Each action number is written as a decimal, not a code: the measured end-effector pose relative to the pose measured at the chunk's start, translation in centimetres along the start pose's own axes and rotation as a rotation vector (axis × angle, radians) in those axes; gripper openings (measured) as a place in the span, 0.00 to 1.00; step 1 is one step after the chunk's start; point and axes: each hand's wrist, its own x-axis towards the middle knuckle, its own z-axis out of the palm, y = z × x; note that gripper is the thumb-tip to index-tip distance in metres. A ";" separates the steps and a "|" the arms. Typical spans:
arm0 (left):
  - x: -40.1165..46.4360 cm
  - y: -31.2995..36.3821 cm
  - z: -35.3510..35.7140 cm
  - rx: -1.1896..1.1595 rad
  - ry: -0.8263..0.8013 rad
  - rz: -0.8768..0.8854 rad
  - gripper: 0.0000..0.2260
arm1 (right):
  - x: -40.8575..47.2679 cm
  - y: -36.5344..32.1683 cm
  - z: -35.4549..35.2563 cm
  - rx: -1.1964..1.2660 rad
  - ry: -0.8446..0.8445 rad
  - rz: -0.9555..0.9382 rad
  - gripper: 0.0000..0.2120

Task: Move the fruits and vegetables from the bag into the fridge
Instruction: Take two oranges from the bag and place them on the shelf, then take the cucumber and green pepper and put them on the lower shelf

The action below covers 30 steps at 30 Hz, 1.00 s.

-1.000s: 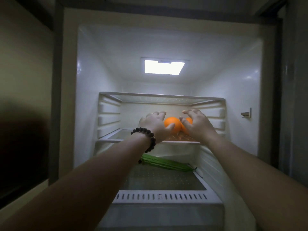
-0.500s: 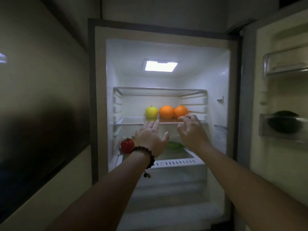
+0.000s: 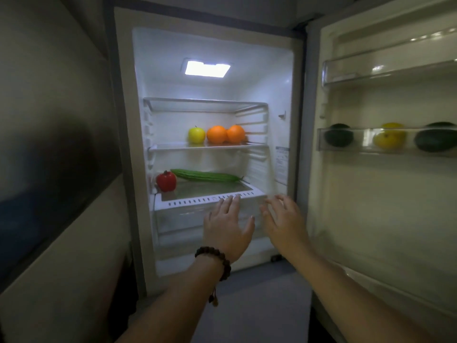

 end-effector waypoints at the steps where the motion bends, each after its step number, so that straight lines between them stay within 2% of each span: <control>1: -0.7 0.6 0.6 0.007 -0.017 0.014 0.29 | -1.0 0.7 -0.3 -0.026 0.002 0.019 0.19; 7: -5.0 5.6 3.8 -0.041 -0.123 0.159 0.30 | -6.6 4.2 -4.7 -0.189 0.061 0.059 0.28; 13: -9.6 13.3 5.7 -0.083 -0.206 0.307 0.31 | -13.3 8.5 -12.7 -0.310 0.140 0.118 0.21; 20: -18.9 26.9 7.8 -0.199 -0.309 0.477 0.31 | -25.8 12.4 -26.0 -0.475 0.129 0.347 0.26; 23: -24.2 32.5 7.9 -0.260 -0.354 0.564 0.31 | -32.5 13.8 -31.8 -0.500 0.138 0.459 0.21; 26: -29.8 37.9 7.8 -0.324 -0.385 0.638 0.33 | -39.4 14.6 -37.4 -0.578 0.181 0.542 0.22; 30: -37.4 44.5 7.8 -0.404 -0.483 0.729 0.31 | -48.6 14.3 -44.2 -0.693 0.233 0.689 0.19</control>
